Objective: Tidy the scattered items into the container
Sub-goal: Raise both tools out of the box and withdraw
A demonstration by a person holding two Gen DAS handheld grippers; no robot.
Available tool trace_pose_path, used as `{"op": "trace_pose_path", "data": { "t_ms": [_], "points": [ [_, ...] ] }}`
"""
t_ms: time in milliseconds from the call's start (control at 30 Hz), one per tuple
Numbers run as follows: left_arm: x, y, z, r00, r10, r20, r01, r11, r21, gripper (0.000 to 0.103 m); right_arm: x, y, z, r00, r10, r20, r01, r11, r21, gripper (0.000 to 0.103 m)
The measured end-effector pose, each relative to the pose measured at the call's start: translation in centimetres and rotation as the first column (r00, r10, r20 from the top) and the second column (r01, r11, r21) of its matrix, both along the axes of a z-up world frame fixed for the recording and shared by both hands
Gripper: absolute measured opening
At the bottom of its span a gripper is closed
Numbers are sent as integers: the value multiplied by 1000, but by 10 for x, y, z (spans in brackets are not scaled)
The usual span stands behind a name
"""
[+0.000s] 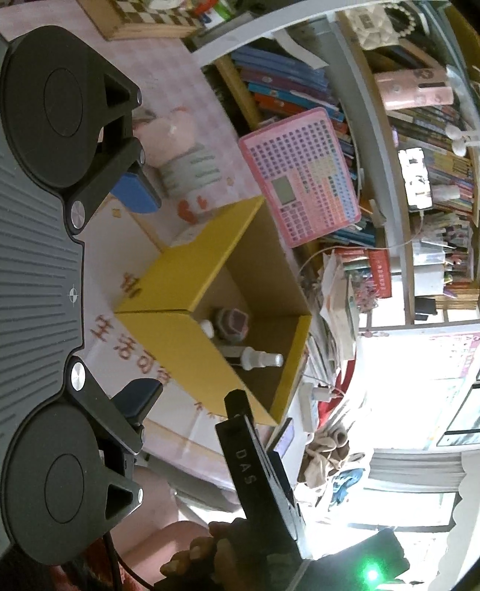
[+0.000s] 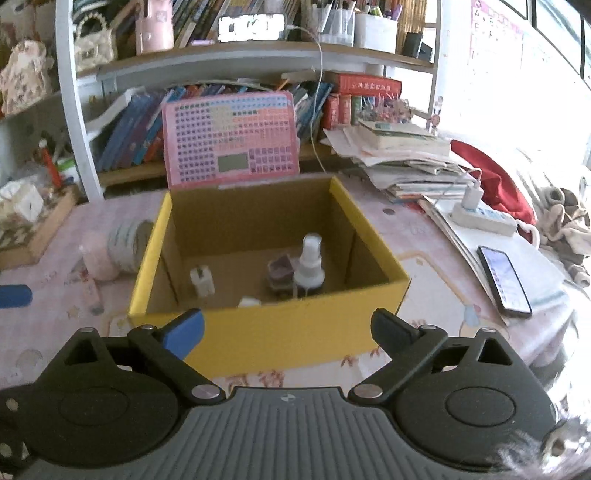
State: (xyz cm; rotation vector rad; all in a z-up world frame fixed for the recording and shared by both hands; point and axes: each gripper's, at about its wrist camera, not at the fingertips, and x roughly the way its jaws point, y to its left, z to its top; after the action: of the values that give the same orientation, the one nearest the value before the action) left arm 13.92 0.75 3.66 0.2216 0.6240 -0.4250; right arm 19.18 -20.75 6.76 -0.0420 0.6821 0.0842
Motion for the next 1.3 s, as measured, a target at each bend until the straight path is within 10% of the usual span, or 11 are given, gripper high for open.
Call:
{"op": "trace_pose_path", "data": {
  "t_ms": [500, 933, 1300],
  "points": [
    [-38, 65, -24, 993, 72, -97, -70, 997, 28, 98, -45, 72, -34, 994, 36, -98, -39, 999, -25, 99],
    [-63, 116, -39, 964, 219, -148, -215, 976, 44, 98, -62, 156, -53, 941, 273, -199, -284, 958, -30, 96],
    [-74, 138, -40, 955, 262, -141, -268, 963, -21, 98, -71, 175, -43, 947, 283, -149, -293, 955, -51, 70]
  ]
}}
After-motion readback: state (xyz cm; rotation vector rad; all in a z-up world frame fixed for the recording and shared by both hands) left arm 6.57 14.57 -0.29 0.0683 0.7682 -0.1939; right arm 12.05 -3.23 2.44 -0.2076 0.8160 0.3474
